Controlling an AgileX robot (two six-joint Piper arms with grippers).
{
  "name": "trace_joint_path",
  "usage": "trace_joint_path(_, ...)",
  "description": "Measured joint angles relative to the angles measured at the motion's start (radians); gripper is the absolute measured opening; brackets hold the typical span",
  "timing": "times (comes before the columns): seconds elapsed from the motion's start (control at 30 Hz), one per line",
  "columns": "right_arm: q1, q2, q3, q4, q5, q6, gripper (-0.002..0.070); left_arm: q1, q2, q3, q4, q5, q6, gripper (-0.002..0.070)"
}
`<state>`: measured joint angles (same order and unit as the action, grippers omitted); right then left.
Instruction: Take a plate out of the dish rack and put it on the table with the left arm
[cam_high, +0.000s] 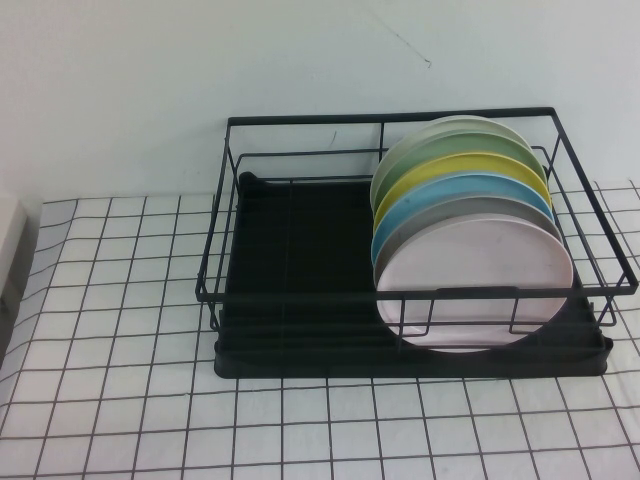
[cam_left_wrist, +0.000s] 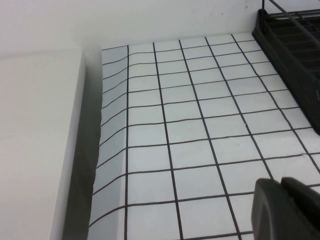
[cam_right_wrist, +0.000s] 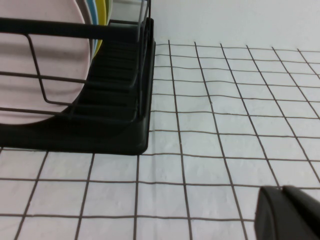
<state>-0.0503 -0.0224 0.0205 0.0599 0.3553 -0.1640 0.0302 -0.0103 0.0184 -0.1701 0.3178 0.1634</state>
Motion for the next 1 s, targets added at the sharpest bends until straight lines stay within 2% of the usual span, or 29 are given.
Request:
trace_joint_path(0.1, 0.000, 0.000, 0.000, 0.000, 0.000, 0.000, -0.0001, 0.000, 0.000, 0.000, -0.028, -0.002, 0.000, -0.0003)
trace_joint_path(0.2, 0.000, 0.000, 0.000, 0.000, 0.000, 0.000, -0.0001, 0.000, 0.000, 0.002, -0.140, -0.019, 0.000, -0.0003)
trace_joint_path(0.3, 0.000, 0.000, 0.000, 0.000, 0.000, 0.000, -0.0001, 0.000, 0.000, 0.004, -0.316, -0.033, 0.000, -0.0003)
trace_joint_path(0.47, 0.000, 0.000, 0.000, 0.000, 0.000, 0.000, -0.0001, 0.000, 0.000, 0.004, -0.695, -0.099, 0.000, -0.0003)
trace_joint_path(0.53, 0.000, 0.000, 0.000, 0.000, 0.000, 0.000, -0.0001, 0.000, 0.000, 0.004, -0.782, -0.114, 0.000, -0.0003)
trace_joint_path(0.83, 0.000, 0.000, 0.000, 0.000, 0.000, 0.000, -0.0001, 0.000, 0.000, 0.004, -0.856, -0.159, 0.042, -0.0003)
trace_joint_path(1.0, 0.000, 0.000, 0.000, 0.000, 0.000, 0.000, -0.0001, -0.007, 0.000, 0.004, -0.869, -0.093, 0.128, -0.0003)
